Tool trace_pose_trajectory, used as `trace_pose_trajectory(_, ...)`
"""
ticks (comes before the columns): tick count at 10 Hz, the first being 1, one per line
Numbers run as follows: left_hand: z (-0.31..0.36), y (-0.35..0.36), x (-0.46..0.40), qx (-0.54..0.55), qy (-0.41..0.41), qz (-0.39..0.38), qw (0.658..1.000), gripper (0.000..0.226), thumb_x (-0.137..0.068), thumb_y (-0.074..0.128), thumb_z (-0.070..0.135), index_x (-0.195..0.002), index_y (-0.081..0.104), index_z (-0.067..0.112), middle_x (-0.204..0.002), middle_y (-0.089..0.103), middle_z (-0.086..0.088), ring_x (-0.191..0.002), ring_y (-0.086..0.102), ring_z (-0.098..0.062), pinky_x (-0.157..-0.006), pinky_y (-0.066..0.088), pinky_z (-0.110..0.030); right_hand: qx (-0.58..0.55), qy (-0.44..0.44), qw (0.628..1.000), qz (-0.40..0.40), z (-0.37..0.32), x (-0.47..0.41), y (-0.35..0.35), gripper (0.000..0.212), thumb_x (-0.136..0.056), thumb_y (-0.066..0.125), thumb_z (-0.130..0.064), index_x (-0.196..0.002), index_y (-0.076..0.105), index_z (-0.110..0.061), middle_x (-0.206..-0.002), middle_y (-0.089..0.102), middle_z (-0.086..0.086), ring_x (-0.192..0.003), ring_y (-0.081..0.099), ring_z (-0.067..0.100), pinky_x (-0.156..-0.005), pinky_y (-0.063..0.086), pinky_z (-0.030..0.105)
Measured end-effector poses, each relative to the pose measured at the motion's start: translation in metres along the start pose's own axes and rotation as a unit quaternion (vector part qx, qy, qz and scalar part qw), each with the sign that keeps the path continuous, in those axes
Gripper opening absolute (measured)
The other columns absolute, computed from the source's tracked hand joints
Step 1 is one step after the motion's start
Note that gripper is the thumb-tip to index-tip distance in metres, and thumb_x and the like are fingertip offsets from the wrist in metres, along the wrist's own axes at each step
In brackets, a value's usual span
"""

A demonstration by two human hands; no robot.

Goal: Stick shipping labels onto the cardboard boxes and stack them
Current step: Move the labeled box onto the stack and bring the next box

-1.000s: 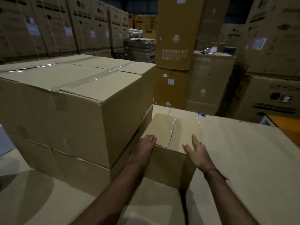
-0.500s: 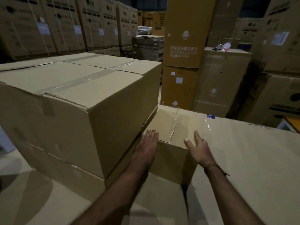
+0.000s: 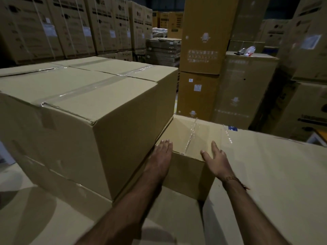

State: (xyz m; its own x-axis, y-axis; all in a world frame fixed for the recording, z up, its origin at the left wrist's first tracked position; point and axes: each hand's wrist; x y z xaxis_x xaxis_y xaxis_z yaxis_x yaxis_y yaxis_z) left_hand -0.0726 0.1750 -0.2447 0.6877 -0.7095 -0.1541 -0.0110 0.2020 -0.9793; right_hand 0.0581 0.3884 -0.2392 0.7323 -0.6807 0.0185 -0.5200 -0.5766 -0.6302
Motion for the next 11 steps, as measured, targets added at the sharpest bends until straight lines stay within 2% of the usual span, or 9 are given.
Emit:
trace_pose_trajectory(2, -0.001, -0.001, 0.001, -0.027, 0.010, 0.013, 0.999, 0.105, -0.093, 0.069, 0.004, -0.167, -0.006, 0.009, -0.176, -0.006, -0.013, -0.162, -0.005, -0.031, -0.127, -0.001, -0.039, 0.002, -0.004, 1.000, -0.001, -0.004, -0.002, 0.001, 0.085, -0.101, 0.052, -0.068, -0.169, 0.013, -0.038, -0.171, 0.022, 0.016, -0.152, 0.035, 0.042, -0.119, 0.040, 0.058)
trace_pose_trajectory(7, 0.000, -0.008, -0.005, -0.058, 0.013, -0.006, 0.998, 0.092, -0.100, 0.060, 0.004, -0.167, -0.003, 0.007, -0.176, -0.003, -0.015, -0.162, 0.000, -0.033, -0.132, 0.012, -0.045, -0.005, 0.012, 1.000, -0.010, -0.012, -0.001, 0.000, 0.081, -0.103, 0.052, -0.064, -0.169, 0.014, -0.038, -0.170, 0.025, 0.014, -0.152, 0.035, 0.043, -0.116, 0.040, 0.059)
trace_pose_trajectory(8, 0.000, -0.005, -0.005, -0.067, 0.005, -0.003, 0.998, 0.093, -0.100, 0.062, 0.008, -0.167, -0.003, 0.008, -0.176, -0.001, -0.014, -0.162, 0.000, -0.033, -0.132, 0.014, -0.046, 0.001, 0.004, 1.000, -0.003, -0.012, -0.001, 0.000, 0.082, -0.102, 0.052, -0.066, -0.169, 0.015, -0.037, -0.170, 0.027, 0.014, -0.151, 0.037, 0.042, -0.115, 0.042, 0.059)
trace_pose_trajectory(9, 0.003, -0.015, -0.004, -0.057, 0.015, -0.001, 0.998, 0.103, -0.096, 0.071, 0.013, -0.167, -0.004, 0.012, -0.176, -0.001, -0.012, -0.162, 0.003, -0.033, -0.131, 0.018, -0.047, -0.004, 0.004, 1.000, -0.019, -0.016, 0.002, -0.007, 0.088, -0.099, 0.049, -0.072, -0.169, 0.009, -0.037, -0.172, 0.026, 0.013, -0.152, 0.037, 0.040, -0.117, 0.041, 0.058)
trace_pose_trajectory(10, 0.008, -0.030, 0.010, -0.038, 0.043, 0.032, 0.998, 0.109, -0.089, 0.077, 0.011, -0.167, 0.002, 0.018, -0.176, 0.005, -0.007, -0.161, 0.014, -0.030, -0.128, 0.026, -0.046, -0.020, 0.002, 1.000, 0.013, -0.007, -0.002, -0.014, 0.113, -0.079, 0.040, -0.098, -0.167, -0.001, -0.041, -0.173, 0.025, 0.012, -0.152, 0.039, 0.040, -0.117, 0.042, 0.062)
trace_pose_trajectory(11, 0.017, -0.053, 0.038, 0.022, 0.053, 0.089, 0.994, 0.077, -0.097, 0.069, 0.013, -0.163, 0.031, 0.024, -0.172, 0.025, -0.003, -0.154, 0.030, -0.025, -0.124, 0.031, -0.042, 0.013, 0.001, 0.996, 0.083, -0.023, 0.023, -0.024, 0.109, -0.082, 0.039, -0.095, -0.167, 0.017, -0.031, -0.167, 0.034, 0.011, -0.147, 0.045, 0.037, -0.114, 0.047, 0.057)
Point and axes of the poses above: each hand's wrist, its own x-axis away from the middle knuckle, its own y-axis out of the palm, z = x × y
